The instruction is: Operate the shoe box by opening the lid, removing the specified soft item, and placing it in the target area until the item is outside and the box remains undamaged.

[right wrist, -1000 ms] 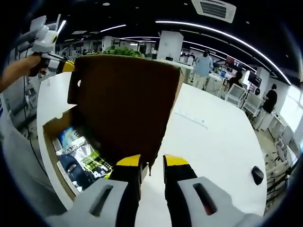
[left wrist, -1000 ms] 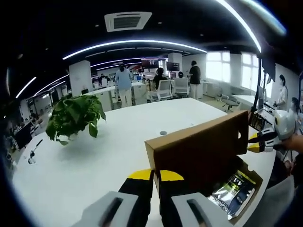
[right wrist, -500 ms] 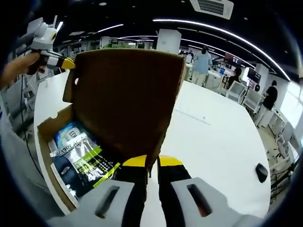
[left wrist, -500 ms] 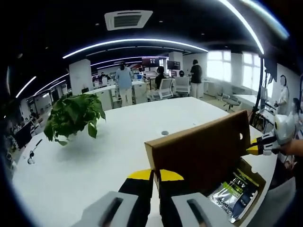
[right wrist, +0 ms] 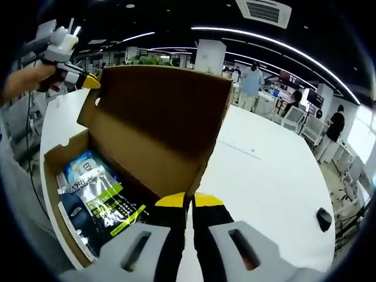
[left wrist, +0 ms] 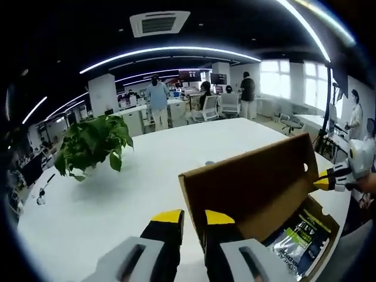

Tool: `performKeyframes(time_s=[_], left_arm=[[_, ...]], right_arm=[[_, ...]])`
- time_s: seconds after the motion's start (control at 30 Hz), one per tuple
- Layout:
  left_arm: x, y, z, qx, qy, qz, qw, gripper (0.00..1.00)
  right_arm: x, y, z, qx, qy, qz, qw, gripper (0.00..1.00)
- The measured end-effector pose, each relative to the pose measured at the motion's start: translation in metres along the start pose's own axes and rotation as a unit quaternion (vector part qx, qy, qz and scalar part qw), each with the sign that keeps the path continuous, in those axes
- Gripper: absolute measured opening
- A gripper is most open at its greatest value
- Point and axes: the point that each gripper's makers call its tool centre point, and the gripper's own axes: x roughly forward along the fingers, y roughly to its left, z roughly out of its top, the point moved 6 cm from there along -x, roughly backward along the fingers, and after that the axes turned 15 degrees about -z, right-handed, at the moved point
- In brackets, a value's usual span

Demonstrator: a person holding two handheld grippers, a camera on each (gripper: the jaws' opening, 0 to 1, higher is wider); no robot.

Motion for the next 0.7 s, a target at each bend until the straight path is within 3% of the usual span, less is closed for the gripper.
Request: performKeyframes(time_s=[0.4, 0.7], left_arm=[[-0.003, -0.005, -0.048, -0.038, 0.030, 0.004, 0.9988, 0.13], [0.001, -0.009, -0.061, -0.054, 0.039, 0.002, 0.9978, 0.08]], right_arm=[[0.005, -0.001, 0.002, -0.005, 0.002, 0.002, 1.0000, 0.01], [0.009, -0.001, 0.004, -0.015, 0.005, 0.001, 0.9999, 0.01]])
